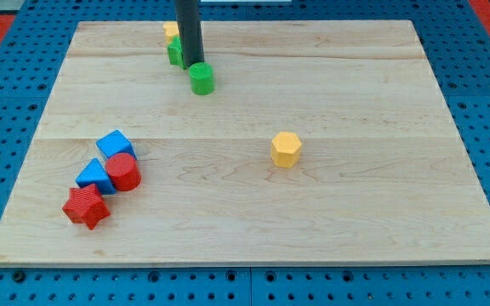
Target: Move the green circle up and left a bit
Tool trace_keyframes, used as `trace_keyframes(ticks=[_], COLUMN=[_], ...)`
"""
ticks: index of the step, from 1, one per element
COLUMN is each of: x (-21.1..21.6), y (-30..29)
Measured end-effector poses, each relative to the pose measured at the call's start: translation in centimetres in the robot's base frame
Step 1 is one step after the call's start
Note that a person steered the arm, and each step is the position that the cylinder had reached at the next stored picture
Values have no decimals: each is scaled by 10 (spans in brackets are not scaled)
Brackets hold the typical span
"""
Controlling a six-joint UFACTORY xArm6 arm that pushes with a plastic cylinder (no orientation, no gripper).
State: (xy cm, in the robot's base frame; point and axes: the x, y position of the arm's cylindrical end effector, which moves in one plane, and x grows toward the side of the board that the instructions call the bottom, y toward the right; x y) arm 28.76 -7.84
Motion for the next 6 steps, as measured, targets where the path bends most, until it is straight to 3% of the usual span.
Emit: trace_keyframes(ticks=[2, 3, 4, 6], x=[49, 70, 56, 24], y=[82, 72, 20, -31])
